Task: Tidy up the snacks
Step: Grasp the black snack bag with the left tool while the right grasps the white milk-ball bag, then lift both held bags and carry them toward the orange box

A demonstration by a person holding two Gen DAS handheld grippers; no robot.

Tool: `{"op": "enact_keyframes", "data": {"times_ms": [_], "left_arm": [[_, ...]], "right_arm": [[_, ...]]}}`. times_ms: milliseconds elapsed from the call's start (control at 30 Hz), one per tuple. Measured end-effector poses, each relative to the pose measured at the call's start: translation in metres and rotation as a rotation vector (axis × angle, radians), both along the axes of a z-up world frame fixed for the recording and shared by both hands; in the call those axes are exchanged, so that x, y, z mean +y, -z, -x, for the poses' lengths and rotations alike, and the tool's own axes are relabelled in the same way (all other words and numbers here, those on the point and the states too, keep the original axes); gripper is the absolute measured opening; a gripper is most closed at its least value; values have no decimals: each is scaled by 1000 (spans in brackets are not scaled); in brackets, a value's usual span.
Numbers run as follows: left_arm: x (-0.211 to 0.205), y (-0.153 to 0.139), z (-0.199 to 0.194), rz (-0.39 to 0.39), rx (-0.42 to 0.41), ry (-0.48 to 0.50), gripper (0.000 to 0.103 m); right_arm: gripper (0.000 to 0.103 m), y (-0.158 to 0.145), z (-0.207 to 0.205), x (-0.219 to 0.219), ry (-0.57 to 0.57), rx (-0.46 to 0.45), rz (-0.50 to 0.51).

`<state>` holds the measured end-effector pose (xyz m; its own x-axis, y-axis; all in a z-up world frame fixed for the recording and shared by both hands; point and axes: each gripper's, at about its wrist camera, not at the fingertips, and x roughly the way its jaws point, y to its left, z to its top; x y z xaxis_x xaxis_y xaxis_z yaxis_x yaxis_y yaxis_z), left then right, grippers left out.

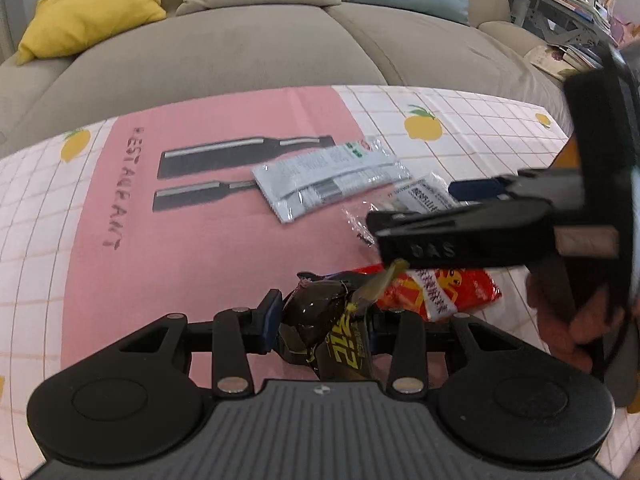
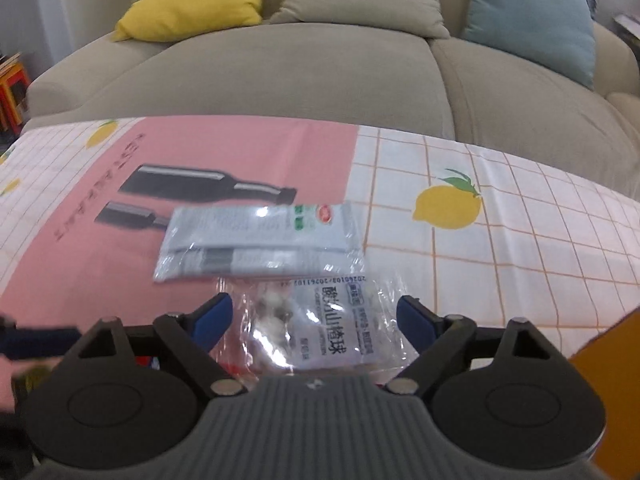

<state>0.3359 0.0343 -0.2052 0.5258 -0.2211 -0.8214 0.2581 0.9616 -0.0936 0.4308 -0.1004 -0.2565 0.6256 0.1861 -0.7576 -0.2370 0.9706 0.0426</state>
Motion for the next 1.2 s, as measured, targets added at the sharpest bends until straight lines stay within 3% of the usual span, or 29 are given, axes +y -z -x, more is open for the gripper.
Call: {"op": "enact_keyframes", "data": {"times_ms": [233, 600, 700, 800, 1033, 1200], "left_arm": [[3, -1, 32, 20, 31, -18, 44], [1, -5, 88, 15, 75, -22, 44], [0, -5, 100, 17, 84, -16, 44], [-1, -5, 106, 13, 95, -8, 44], [-9, -3, 113, -37, 83, 29, 47], [-15, 0, 121, -104, 80, 78, 53]], "right_arm": [[81, 0, 47, -11, -23, 26, -48], [85, -8, 132, -43, 331, 186, -158], [85, -11, 150, -52, 361, 223, -216], [85, -17, 162, -54, 285, 214, -211], [82, -20, 167, -50, -43, 49, 53], [81, -8, 154, -48, -176, 24, 140]]}}
